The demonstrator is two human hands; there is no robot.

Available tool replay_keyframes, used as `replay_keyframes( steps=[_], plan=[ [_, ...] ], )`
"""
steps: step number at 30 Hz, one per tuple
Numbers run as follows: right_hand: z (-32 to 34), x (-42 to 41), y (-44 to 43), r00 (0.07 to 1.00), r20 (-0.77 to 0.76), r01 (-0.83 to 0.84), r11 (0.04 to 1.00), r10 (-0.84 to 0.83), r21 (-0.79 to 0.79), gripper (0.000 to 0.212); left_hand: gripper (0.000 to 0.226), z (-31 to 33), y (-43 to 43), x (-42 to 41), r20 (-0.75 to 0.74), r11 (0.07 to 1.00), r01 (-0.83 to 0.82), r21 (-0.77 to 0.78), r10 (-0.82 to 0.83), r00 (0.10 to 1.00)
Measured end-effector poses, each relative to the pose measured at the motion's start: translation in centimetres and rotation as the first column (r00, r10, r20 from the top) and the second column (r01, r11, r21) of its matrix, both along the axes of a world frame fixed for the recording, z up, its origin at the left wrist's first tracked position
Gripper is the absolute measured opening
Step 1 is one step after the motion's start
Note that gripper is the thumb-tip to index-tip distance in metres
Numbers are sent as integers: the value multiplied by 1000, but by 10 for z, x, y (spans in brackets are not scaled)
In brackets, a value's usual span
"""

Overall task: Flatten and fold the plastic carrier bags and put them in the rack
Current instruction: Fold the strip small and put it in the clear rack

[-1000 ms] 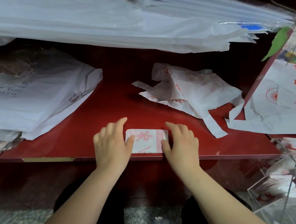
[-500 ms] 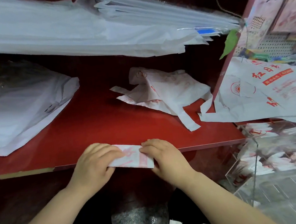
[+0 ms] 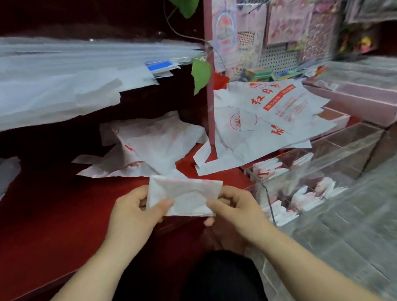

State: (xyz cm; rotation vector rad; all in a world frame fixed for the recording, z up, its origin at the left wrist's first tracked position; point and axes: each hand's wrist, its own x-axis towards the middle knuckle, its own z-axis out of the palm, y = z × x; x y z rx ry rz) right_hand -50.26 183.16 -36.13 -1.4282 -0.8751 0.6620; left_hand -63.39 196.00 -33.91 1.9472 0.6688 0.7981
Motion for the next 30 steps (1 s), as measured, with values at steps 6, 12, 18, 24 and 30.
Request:
replay_keyframes(
  steps=[6, 12, 18, 24, 30],
  plan=[
    [0, 81, -43, 953, 20, 302, 953, -302, 25, 24, 26, 24, -23, 96, -19, 997, 69, 39, -68, 997],
    [-3, 167, -83, 643, 540, 648, 762, -542, -6, 33, 18, 34, -44, 187, -104, 977, 108, 184, -90, 990],
    [-18, 201, -89, 667, 616, 617, 774, -419, -143, 47, 10, 21, -69, 245, -153, 959, 139, 248, -102, 983],
    [-31, 216, -92, 683, 536, 633, 768, -497, -95, 40, 21, 10, -90, 273, -379, 851, 260, 456, -78, 922],
    [-36, 211, -89, 682, 409, 645, 762, -607, 57, 36, 19, 4, -94, 277, -577, 728, 427, 536, -53, 815]
  ],
)
